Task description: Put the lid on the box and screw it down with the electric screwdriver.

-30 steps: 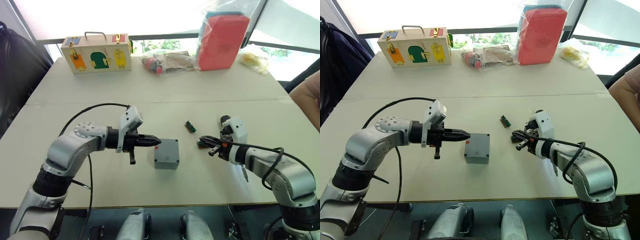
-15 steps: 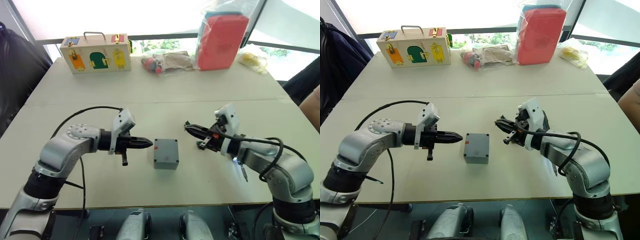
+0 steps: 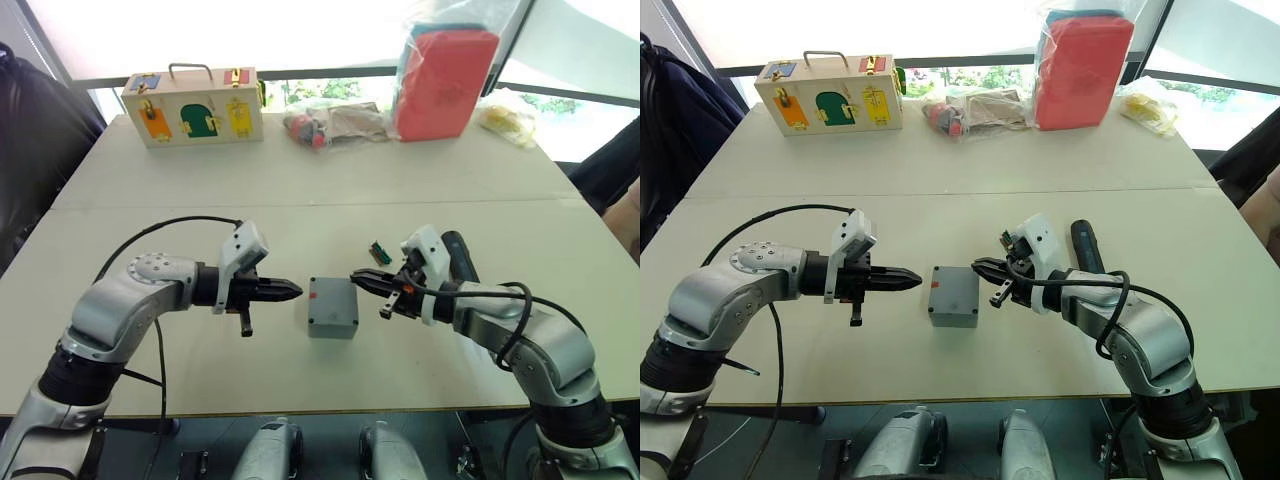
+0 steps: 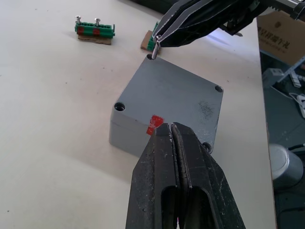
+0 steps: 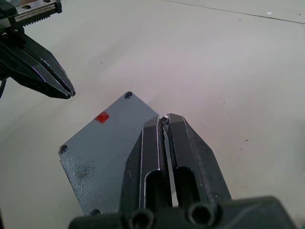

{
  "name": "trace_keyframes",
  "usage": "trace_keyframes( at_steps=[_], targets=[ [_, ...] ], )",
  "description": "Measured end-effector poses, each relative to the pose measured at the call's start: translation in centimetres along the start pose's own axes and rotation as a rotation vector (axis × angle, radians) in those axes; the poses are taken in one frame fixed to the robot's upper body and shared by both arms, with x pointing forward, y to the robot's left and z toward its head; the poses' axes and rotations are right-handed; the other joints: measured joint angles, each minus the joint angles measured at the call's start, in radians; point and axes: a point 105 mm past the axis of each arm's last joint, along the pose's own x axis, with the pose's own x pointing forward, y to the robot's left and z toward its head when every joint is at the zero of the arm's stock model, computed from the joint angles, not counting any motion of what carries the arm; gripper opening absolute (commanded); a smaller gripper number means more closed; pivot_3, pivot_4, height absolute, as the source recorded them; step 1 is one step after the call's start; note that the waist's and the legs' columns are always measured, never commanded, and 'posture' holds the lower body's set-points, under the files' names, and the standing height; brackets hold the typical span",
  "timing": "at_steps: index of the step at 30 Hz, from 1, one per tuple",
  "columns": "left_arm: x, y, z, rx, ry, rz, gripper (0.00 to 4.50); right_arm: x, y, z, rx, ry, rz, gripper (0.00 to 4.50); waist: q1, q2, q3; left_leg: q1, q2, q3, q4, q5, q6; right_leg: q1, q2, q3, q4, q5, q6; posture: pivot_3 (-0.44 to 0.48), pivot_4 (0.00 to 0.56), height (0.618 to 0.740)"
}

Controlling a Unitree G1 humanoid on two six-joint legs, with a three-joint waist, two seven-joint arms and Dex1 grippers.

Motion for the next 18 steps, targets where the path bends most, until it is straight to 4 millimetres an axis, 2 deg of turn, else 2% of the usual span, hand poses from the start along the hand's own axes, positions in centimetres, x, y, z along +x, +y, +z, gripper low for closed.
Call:
trace_keyframes(
  at_steps=[5,18],
  targets=[
    [0.00,0.10,0.00,-0.001,0.000,0.010,0.00,0.03,-0.59,-0.34,0.003,0.008,-0.022,0.06,0.000,0.000,0.000,0.000,0.000,0.000,0.000,0.000,0.000,0.000,0.000,0.000,0.000,0.000,0.000,0.000,0.150,0.740],
    [0.13,0.10,0.11,0.000,-0.006,0.011,0.00,0.04,-0.57,-0.63,0.005,0.016,-0.011,0.06,0.000,0.000,0.000,0.000,0.000,0.000,0.000,0.000,0.000,0.000,0.000,0.000,0.000,0.000,0.000,0.000,0.150,0.740]
  ],
)
